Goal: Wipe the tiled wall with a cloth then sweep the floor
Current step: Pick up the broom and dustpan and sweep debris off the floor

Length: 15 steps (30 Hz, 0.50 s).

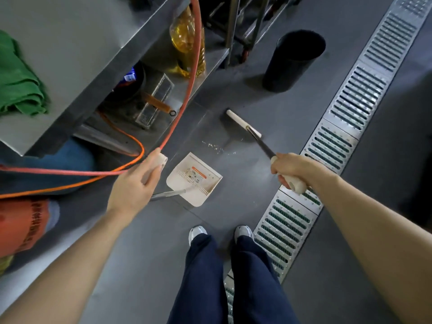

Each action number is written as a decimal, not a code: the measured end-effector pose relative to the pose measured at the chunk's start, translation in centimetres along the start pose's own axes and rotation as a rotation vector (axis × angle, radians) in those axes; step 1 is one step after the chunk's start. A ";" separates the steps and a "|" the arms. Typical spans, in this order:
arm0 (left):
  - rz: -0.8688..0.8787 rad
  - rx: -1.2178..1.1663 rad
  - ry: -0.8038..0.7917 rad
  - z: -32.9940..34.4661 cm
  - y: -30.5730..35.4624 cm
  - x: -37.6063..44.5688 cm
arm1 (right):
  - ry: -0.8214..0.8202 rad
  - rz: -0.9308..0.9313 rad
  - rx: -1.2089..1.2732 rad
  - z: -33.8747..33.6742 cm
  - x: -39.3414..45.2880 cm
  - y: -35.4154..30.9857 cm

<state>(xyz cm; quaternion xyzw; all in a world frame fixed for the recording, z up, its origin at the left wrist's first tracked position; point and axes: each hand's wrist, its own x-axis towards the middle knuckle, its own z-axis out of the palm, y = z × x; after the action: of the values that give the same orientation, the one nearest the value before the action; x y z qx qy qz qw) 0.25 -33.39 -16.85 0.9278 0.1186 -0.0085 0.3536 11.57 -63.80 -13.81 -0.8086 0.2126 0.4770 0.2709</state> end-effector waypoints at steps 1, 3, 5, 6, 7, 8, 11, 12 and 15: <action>0.003 -0.003 -0.008 -0.2 -0.1 0.5 | -0.026 0.033 0.049 0.8 0.1 0.2; 0.005 -0.013 -0.019 -0.3 -0.1 1.5 | -0.098 0.065 0.098 3.0 -0.3 0.5; 0.013 -0.017 -0.021 -0.3 -0.1 2.3 | -0.140 0.052 0.113 5.6 -1.5 0.3; 0.015 -0.015 -0.021 -0.4 0.0 2.5 | -0.155 0.048 0.138 6.7 -2.1 0.2; 0.016 -0.013 -0.024 -0.6 -0.1 2.7 | -0.176 0.056 0.191 7.8 -2.7 0.2; 0.021 -0.009 -0.028 -0.7 -0.1 2.7 | -0.198 0.077 0.280 8.6 -3.2 0.3; 0.044 0.005 -0.039 -0.6 -0.4 2.6 | -0.232 0.138 0.521 9.5 -4.1 0.0; 0.044 0.007 -0.047 -0.5 -0.3 2.5 | -0.233 0.140 0.555 9.3 -4.5 -0.3; 0.108 0.047 -0.028 -0.3 0.0 1.9 | -0.219 0.122 0.632 7.7 -5.4 -1.5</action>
<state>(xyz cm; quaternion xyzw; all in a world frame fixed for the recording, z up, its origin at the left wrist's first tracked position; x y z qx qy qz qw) 2.06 -32.83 -16.79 0.9408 0.0633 -0.0050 0.3330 4.96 -57.31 -11.73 -0.6143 0.3676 0.4868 0.5005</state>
